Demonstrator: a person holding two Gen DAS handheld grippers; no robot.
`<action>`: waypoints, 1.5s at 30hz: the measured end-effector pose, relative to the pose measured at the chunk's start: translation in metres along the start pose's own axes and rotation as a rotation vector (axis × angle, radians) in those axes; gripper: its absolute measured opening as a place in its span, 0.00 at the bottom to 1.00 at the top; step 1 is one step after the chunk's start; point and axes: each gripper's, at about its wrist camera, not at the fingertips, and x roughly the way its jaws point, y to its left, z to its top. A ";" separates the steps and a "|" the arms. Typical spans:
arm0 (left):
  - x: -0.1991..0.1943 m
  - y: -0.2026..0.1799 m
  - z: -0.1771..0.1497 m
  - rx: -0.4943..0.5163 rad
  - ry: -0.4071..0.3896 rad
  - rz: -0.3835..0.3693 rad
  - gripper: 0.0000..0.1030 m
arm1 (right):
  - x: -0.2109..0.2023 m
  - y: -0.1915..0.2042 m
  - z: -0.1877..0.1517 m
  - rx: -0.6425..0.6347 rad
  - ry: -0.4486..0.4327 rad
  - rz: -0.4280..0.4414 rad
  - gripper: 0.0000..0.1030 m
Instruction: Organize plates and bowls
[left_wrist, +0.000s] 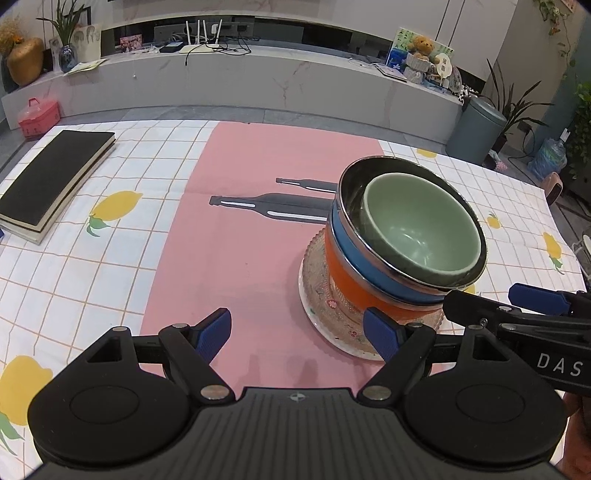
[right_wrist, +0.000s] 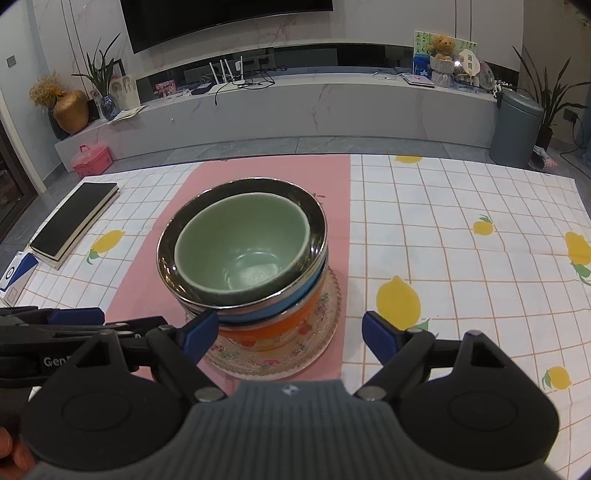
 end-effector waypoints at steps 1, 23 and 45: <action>0.000 0.000 0.000 -0.001 -0.001 -0.003 0.92 | -0.001 0.000 0.000 0.000 -0.001 0.001 0.81; -0.001 0.000 0.002 0.004 -0.007 -0.006 0.92 | -0.001 0.001 -0.001 0.000 -0.004 0.004 0.81; -0.001 -0.001 0.001 0.002 -0.007 -0.008 0.92 | -0.004 0.000 0.001 0.003 -0.007 0.003 0.82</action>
